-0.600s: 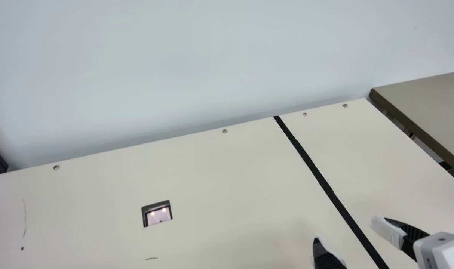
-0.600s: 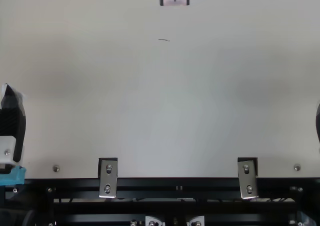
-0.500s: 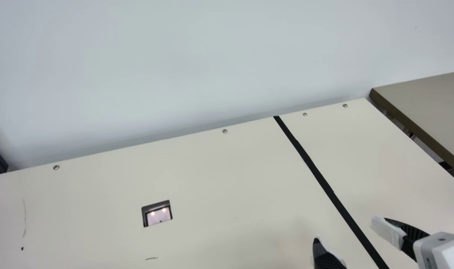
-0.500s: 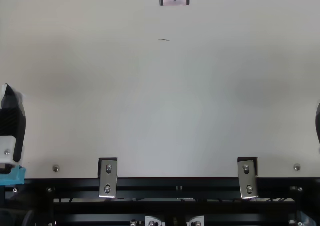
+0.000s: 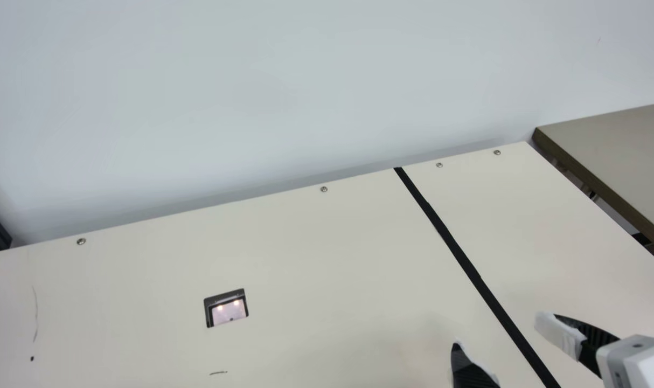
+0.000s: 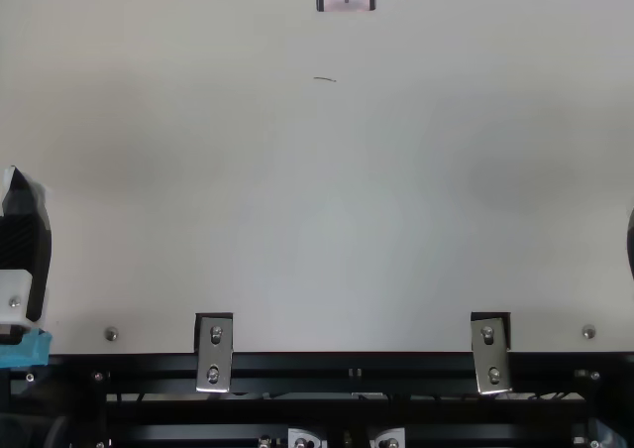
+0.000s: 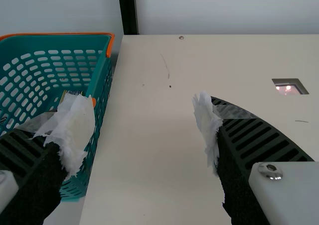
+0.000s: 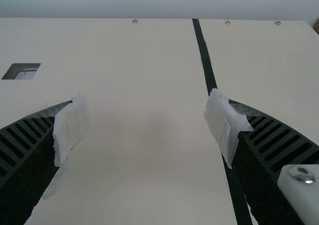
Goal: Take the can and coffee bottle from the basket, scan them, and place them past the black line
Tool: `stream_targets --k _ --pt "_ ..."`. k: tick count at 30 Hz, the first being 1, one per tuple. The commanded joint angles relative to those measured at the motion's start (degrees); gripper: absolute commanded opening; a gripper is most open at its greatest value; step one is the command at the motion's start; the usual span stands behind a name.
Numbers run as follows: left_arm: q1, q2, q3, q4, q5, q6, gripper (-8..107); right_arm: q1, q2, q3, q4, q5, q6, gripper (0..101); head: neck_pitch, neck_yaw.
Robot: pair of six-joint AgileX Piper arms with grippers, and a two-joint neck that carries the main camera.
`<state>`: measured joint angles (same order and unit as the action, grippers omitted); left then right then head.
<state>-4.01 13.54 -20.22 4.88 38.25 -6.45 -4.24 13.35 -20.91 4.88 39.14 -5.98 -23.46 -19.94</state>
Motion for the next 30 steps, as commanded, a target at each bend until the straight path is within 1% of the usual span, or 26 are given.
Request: stream_targets --k 1,3,5,11,17,22,25,30 --pt "0.0 0.0 0.0 0.0 0.0 0.0 90 -0.1 -0.3 -2.3 0.3 1.3 0.9 101 -1.5 0.6" --pt "0.0 0.0 0.0 0.0 0.0 0.0 90 0.0 -0.3 -5.3 0.4 3.0 1.7 101 -1.5 0.6" --pt "0.0 0.0 0.0 0.0 0.0 0.0 90 0.1 -0.3 -9.3 0.7 5.1 2.7 101 -1.5 0.6" --pt "0.0 0.0 0.0 0.0 0.0 0.0 90 0.1 1.7 -22.8 2.0 13.1 6.0 101 -1.5 0.6" --pt "0.0 0.0 0.0 0.0 0.0 0.0 90 0.1 4.8 -35.4 4.7 22.4 10.7 101 -1.5 0.6" --pt "0.0 0.0 0.0 0.0 0.0 0.0 90 0.5 7.8 -44.7 8.9 30.8 14.7 101 -1.5 0.6" --pt "0.0 0.0 0.0 0.0 0.0 0.0 90 2.3 10.2 -45.0 10.9 30.8 16.7 101 -1.5 0.6" --pt "0.0 0.0 0.0 0.0 0.0 0.0 90 5.4 12.2 -43.7 13.5 30.8 21.7 101 -1.5 0.6"
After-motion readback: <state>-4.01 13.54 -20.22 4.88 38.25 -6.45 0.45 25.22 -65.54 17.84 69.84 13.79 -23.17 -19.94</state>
